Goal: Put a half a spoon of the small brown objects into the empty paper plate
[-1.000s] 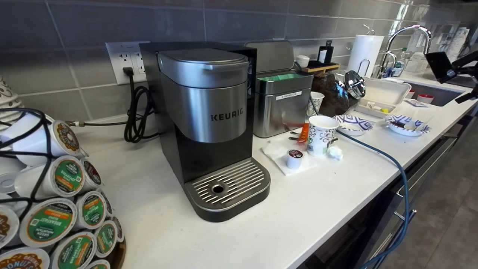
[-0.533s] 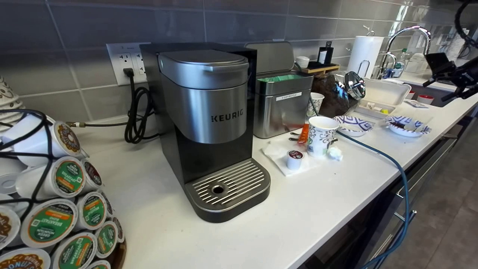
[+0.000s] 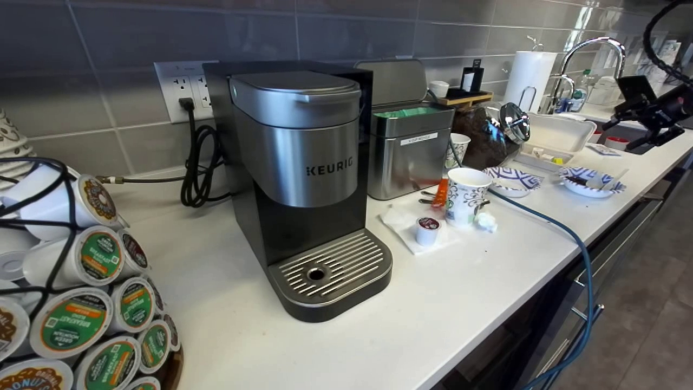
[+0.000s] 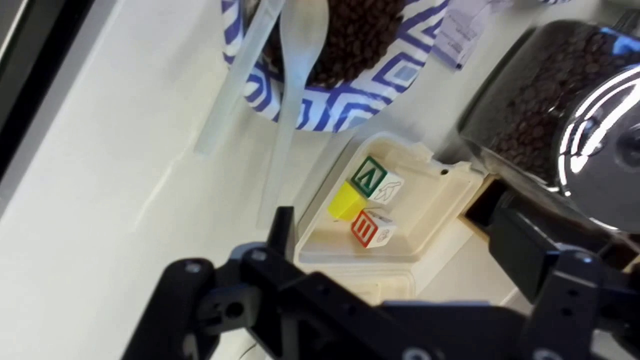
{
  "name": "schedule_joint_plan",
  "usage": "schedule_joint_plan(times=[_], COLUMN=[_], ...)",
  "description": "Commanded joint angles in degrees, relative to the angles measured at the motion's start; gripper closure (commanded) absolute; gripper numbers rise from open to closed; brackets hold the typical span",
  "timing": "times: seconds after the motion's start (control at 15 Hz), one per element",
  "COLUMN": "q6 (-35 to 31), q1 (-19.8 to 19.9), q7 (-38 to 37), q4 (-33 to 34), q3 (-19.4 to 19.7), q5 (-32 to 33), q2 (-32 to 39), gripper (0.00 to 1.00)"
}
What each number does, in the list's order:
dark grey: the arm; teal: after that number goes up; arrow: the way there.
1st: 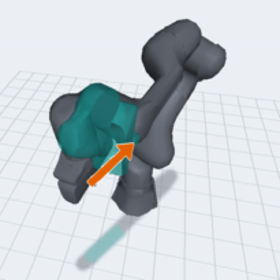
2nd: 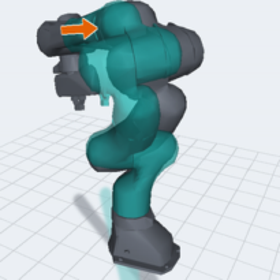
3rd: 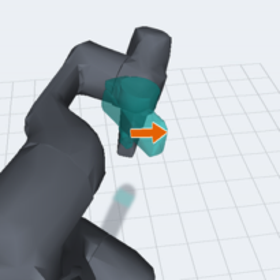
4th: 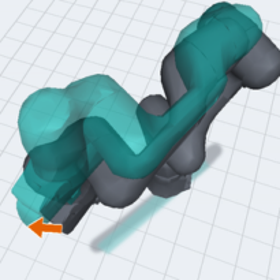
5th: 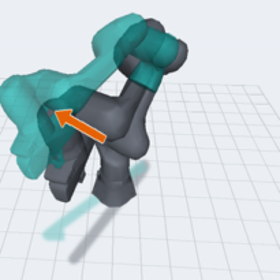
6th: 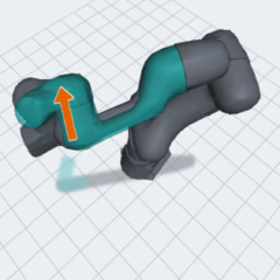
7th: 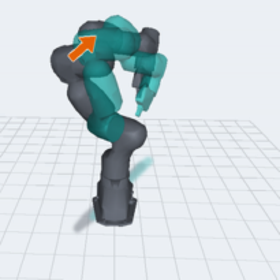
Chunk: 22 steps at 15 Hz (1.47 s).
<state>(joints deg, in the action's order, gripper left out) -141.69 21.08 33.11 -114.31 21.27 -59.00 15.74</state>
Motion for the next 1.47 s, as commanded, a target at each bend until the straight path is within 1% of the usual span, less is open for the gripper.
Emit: schedule_joint_plan(times=[0.0,0.27,0.33,0.4,0.47,0.53,0.73,0.8,0.87,1.13,1.27,1.33,1.4], q6=[15.73,34.15,38.27,40.6,38.25,37.08,36.97,36.88,34.75,33.22,32.85,32.1,31.84], q1=[8.63,16.55,18.48,19.42,18.86,19.16,19.65,19.66,19.4,19.66,19.84,19.76,19.87], q7=[9.4,18.88,20.15,18.56,13.69,17.06,15.12,14.82,14.86,14.4,14.44,14.28,13.94], q4=[8.92,20.25,22.86,24.85,25.51,20.6,23.92,24.05,24.08,25.02,25.61,25.92,26.55], q3=[-2.56,-2.51,-3.29,-3.87,-3.93,-3.86,-5.0,-5.44,-5.82,-7.32,-7.97,-8.14,-8.34], q5=[-2.53,-1.67,-1.48,-0.93,-0.94,-0.39,-0.24,-0.73,-1.9,-2.85,-3.73,-4.26,-4.74], q2=[5.61,14.34,16.6,18.66,19.59,14.9,18.76,19.05,19.58,20.95,21.8,22.23,22.88], gripper=[0.0,0.0,0.0,0.0,0.0,0.0,0.0,0.0,0.0,0.0,0.03,0.02,0.05])
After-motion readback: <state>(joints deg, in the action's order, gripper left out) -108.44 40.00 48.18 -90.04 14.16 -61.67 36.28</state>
